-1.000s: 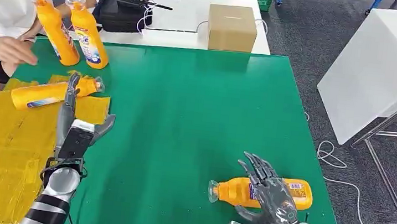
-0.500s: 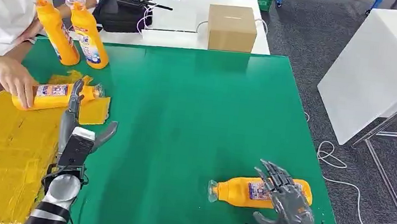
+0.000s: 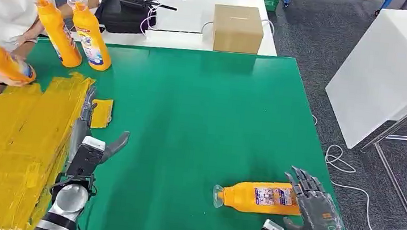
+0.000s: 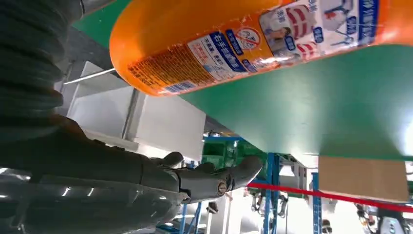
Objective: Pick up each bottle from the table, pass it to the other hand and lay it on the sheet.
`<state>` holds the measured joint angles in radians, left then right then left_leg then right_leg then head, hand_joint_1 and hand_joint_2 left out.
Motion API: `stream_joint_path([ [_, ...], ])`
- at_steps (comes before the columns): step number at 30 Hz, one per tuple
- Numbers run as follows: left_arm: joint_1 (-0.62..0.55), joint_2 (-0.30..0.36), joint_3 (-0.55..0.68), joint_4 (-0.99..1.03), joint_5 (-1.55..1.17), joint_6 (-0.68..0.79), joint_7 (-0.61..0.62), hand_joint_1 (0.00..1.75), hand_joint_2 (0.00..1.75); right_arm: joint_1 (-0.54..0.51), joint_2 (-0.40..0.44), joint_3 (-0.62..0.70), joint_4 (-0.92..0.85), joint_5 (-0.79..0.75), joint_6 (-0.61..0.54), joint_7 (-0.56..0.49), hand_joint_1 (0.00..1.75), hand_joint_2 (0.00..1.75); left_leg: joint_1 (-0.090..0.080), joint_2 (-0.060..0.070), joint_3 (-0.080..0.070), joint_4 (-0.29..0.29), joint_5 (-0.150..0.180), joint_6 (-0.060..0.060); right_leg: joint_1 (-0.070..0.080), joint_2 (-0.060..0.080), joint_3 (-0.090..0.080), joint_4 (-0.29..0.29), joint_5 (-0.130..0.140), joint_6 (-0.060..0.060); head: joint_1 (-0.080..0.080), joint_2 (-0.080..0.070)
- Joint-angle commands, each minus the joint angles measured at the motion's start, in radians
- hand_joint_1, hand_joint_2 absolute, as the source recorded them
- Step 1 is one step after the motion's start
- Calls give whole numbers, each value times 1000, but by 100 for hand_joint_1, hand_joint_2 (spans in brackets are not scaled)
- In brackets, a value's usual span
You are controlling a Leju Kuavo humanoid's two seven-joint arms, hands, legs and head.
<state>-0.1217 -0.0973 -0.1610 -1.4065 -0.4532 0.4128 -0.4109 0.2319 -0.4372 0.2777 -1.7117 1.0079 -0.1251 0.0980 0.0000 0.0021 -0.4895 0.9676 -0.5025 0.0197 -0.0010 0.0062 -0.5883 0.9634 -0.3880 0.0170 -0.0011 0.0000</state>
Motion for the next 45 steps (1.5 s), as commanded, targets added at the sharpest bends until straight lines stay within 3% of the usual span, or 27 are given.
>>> stream_joint_path([
  [1,-18,-1,-23,18,5,-5,7,0,175,-41,30,-13,86,1,9,3,0,175,1,0,1,-1,0,-1,1,0,1,-1,0,0,0,0],
  [10,-17,0,-23,15,5,-5,6,0,175,-44,34,-13,95,5,12,6,0,175,1,0,2,-1,0,-1,0,0,2,-1,0,0,0,0],
  [22,-49,3,-14,40,39,-17,11,0,175,-183,90,34,300,14,58,-42,0,175,2,1,2,-1,0,-1,2,1,2,-2,1,0,0,0],
  [23,-56,1,-17,53,48,-26,8,0,175,-220,94,57,367,26,107,-37,10,175,1,1,2,-1,0,-1,1,1,2,-2,1,0,0,0],
  [24,-63,-1,-18,65,55,-26,4,0,175,-251,100,70,430,38,104,-42,87,175,2,1,4,-2,0,-1,1,1,4,-3,1,0,0,0],
  [25,-68,-2,-18,71,61,-23,0,0,175,-273,106,75,475,43,99,-45,136,175,2,2,4,-2,0,-1,2,2,4,-3,1,0,0,0],
  [27,-72,0,-18,75,66,-21,-3,0,175,-292,105,80,520,51,93,-46,162,175,2,2,4,-2,0,-1,2,2,4,-4,1,0,0,0],
  [30,-73,0,-20,80,70,-22,-3,0,175,-314,113,82,584,66,97,-42,171,175,2,1,5,-2,0,-1,2,0,5,-3,1,0,0,0],
  [45,-76,-2,-29,92,78,-24,-3,0,175,-321,112,94,629,84,112,-42,175,175,1,-1,13,-1,0,0,1,-2,13,-2,0,0,0,0],
])
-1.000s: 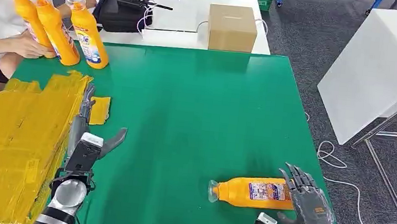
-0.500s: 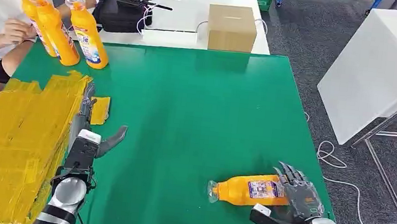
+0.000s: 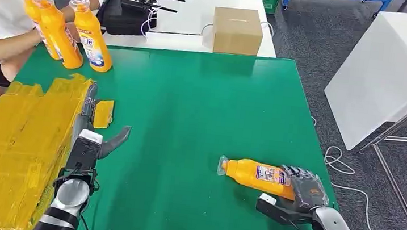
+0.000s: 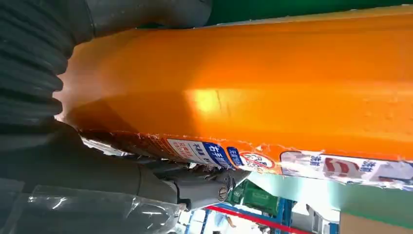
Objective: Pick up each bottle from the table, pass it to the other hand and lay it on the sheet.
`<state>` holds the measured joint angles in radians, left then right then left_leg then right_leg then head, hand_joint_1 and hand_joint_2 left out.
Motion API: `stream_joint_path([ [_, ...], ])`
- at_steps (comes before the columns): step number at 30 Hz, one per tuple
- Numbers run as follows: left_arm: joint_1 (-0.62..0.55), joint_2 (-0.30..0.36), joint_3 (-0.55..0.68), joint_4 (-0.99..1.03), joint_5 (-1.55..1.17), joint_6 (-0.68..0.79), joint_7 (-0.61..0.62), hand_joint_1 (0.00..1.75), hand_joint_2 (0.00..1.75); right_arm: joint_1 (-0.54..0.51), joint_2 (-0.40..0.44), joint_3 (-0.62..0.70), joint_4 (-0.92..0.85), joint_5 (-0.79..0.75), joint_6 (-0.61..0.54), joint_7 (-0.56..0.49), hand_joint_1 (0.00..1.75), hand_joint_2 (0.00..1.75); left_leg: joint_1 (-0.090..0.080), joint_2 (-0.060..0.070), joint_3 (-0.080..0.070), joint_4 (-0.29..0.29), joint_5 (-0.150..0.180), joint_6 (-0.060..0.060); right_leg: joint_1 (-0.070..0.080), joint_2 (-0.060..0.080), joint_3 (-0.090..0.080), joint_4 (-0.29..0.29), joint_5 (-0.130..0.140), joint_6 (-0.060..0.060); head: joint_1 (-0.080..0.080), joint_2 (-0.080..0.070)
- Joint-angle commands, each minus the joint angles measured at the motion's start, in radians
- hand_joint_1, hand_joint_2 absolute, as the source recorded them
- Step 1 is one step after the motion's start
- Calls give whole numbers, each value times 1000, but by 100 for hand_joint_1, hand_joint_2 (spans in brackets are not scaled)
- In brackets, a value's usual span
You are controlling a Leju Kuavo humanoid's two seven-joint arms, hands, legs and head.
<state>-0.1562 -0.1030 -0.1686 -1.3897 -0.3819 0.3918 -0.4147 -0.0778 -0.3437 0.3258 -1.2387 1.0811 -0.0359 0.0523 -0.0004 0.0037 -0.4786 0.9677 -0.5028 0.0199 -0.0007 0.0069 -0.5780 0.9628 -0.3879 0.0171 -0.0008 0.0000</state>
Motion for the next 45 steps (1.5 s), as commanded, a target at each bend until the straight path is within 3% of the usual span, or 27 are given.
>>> stream_joint_path([
  [1,-42,4,-22,78,7,-3,1,0,175,-13,18,48,160,12,23,2,175,175,2,-3,2,-1,1,-1,2,-3,4,-3,1,0,0,0],
  [11,-39,3,-27,70,10,-4,3,0,175,-19,48,27,152,16,-27,-2,175,175,2,3,5,-1,1,-1,2,2,5,-3,1,0,0,0],
  [13,-32,3,-32,57,8,-11,11,0,175,-9,98,-31,122,-5,-110,-10,175,175,1,5,6,-1,0,-1,1,3,5,-2,1,0,0,0],
  [17,-16,13,-45,34,18,-54,39,0,175,0,242,-170,13,-184,-262,-103,175,175,1,7,6,-1,0,-1,1,5,4,-1,1,0,0,0],
  [21,-23,25,-80,34,62,-130,49,0,175,-36,333,-238,-37,-396,-307,-210,175,175,2,8,1,0,0,-2,0,7,0,1,1,0,0,0],
  [25,-69,31,-138,66,113,-210,61,0,175,-108,399,-273,30,-553,-342,-308,175,175,4,6,-2,0,0,-2,2,5,-3,0,1,0,0,0],
  [28,-87,29,-154,77,124,-222,67,0,175,-127,407,-271,49,-586,-346,-324,175,175,3,5,-2,0,0,-2,2,5,-3,1,1,0,0,0],
  [32,-136,43,-204,101,205,-347,91,0,175,-173,436,-277,84,-684,-341,-378,175,175,3,4,-2,0,1,-2,1,3,-3,0,1,1,0,0],
  [42,-141,43,-207,105,206,-349,93,0,175,-179,437,-274,91,-687,-341,-378,175,175,2,3,-3,-1,1,-2,0,2,-4,0,0,0,0,0],
  [45,-176,51,-234,129,265,-424,116,0,175,-203,447,-276,112,-760,-320,-408,175,175,2,3,-4,0,1,-2,0,3,-5,1,0,0,0,0],
])
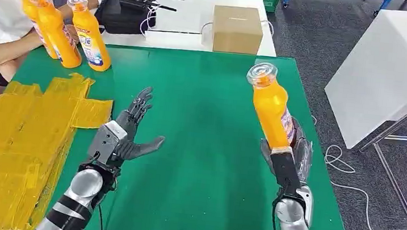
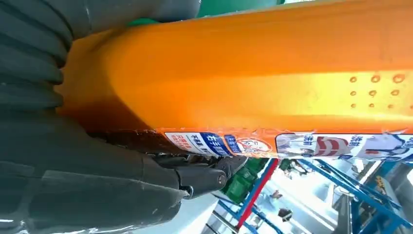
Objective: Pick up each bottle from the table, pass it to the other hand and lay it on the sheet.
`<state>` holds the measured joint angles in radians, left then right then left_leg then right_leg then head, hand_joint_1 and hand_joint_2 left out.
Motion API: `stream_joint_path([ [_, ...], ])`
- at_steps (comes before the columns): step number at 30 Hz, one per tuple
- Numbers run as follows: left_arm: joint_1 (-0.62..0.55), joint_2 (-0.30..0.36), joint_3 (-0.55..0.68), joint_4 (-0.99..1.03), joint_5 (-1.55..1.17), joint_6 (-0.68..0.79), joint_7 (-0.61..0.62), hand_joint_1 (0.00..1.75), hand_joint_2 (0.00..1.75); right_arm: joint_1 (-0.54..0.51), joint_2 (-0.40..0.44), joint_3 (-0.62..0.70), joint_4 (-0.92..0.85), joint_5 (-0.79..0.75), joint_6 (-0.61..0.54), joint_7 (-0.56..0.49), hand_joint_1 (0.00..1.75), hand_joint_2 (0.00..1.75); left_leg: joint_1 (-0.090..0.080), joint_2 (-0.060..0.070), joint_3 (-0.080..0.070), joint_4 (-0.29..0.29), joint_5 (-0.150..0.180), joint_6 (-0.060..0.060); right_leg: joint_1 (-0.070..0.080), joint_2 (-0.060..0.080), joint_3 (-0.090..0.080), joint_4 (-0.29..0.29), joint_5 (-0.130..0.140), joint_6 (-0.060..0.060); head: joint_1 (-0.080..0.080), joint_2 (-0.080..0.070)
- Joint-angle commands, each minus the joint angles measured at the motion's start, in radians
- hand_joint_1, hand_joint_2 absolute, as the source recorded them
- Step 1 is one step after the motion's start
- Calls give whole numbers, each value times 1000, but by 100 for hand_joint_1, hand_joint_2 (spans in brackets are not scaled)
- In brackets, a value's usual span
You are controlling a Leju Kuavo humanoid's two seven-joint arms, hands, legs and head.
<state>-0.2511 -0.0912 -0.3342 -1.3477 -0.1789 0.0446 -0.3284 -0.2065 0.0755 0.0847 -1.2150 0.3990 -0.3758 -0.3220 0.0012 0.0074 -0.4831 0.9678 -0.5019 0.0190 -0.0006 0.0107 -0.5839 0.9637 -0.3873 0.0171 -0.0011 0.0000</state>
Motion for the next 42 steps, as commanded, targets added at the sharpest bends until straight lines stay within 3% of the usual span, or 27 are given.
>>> stream_joint_path([
  [1,-98,41,-76,99,94,-111,40,0,175,-87,32,-28,102,-90,23,-39,175,175,1,0,1,0,-1,-1,1,-1,1,0,0,0,0,0],
  [8,-222,45,-127,168,280,-270,81,0,175,-194,83,89,254,-153,94,-90,175,175,1,1,-2,1,0,-1,1,1,-1,0,1,0,0,0],
  [20,-297,33,-143,253,411,-291,98,0,175,-234,148,333,321,-91,60,-158,175,175,2,1,0,1,0,-1,2,1,0,1,0,0,0,0],
  [34,-311,17,-171,273,436,-262,88,0,175,-268,182,494,422,-22,15,-156,175,175,3,-1,1,0,-1,-2,3,-1,2,0,-1,0,0,0],
  [42,-313,16,-172,274,435,-259,87,0,175,-269,181,504,429,-19,9,-149,175,175,1,-1,-2,0,1,-1,1,-2,-1,1,0,0,0,0],
])
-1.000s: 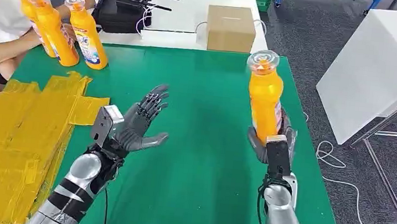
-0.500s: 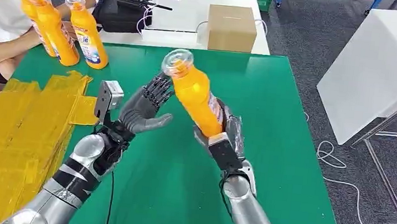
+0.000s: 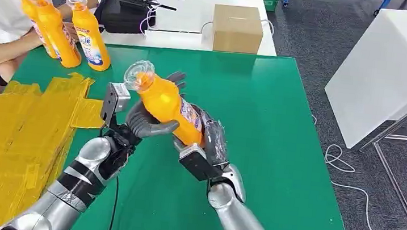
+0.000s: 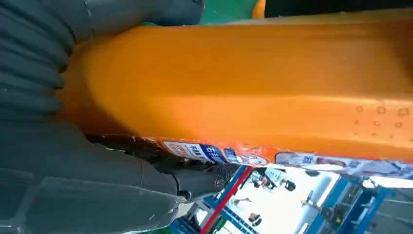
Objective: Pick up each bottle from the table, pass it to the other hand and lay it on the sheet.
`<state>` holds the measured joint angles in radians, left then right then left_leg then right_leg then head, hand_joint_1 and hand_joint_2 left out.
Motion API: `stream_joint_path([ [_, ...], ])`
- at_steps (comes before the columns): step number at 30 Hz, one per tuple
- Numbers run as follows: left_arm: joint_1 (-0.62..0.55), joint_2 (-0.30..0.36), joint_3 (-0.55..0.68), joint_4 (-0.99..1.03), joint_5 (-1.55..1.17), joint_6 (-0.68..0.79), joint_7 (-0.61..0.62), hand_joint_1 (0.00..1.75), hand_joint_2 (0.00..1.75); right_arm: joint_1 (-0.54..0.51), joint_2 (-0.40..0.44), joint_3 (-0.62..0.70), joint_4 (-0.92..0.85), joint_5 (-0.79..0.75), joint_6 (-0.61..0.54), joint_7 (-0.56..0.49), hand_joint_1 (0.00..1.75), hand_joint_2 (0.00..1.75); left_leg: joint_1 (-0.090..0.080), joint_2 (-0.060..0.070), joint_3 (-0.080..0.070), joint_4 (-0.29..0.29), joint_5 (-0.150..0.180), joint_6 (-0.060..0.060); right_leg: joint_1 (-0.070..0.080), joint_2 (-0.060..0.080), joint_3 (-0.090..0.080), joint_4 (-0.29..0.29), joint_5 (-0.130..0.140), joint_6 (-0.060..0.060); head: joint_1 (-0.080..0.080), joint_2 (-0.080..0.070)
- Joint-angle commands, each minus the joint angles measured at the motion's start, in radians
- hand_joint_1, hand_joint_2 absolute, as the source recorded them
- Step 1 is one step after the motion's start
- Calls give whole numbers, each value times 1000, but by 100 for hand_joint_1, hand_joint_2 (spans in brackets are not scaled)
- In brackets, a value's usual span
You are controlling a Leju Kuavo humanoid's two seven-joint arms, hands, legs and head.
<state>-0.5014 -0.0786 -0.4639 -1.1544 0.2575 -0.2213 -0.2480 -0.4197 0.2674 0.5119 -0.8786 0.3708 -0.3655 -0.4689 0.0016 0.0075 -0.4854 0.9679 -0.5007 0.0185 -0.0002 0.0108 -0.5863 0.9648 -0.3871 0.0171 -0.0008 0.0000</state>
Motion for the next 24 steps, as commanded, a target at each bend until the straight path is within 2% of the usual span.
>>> stream_joint_path([
  [1,-62,3,-42,80,-1,7,7,0,175,-56,-11,77,93,10,-1,-3,175,175,1,-1,0,0,0,0,1,-1,1,0,0,0,0,0],
  [6,-57,2,-41,65,-6,27,-5,0,175,-70,-13,110,138,16,9,15,175,175,2,-2,3,0,-1,-1,2,-2,4,-1,-1,1,0,0],
  [7,-53,0,-36,60,-7,39,-13,5,175,-71,-12,113,143,15,6,15,175,175,1,-1,1,0,0,-1,1,-1,1,0,-1,0,0,0],
  [8,-51,-2,-32,57,-6,45,-15,65,175,-71,-12,113,144,14,5,15,175,175,1,-2,2,0,-1,-1,1,-2,3,-1,-1,0,0,0],
  [9,-47,-4,-27,53,-5,54,-17,175,175,-72,-13,114,144,10,5,16,175,175,1,-2,1,0,0,-1,1,-2,2,-1,-1,0,0,0],
  [24,-34,-10,4,39,-5,109,-32,175,175,-68,-20,109,143,-8,6,24,175,175,0,-1,1,0,0,0,0,-1,1,0,0,0,0,0],
])
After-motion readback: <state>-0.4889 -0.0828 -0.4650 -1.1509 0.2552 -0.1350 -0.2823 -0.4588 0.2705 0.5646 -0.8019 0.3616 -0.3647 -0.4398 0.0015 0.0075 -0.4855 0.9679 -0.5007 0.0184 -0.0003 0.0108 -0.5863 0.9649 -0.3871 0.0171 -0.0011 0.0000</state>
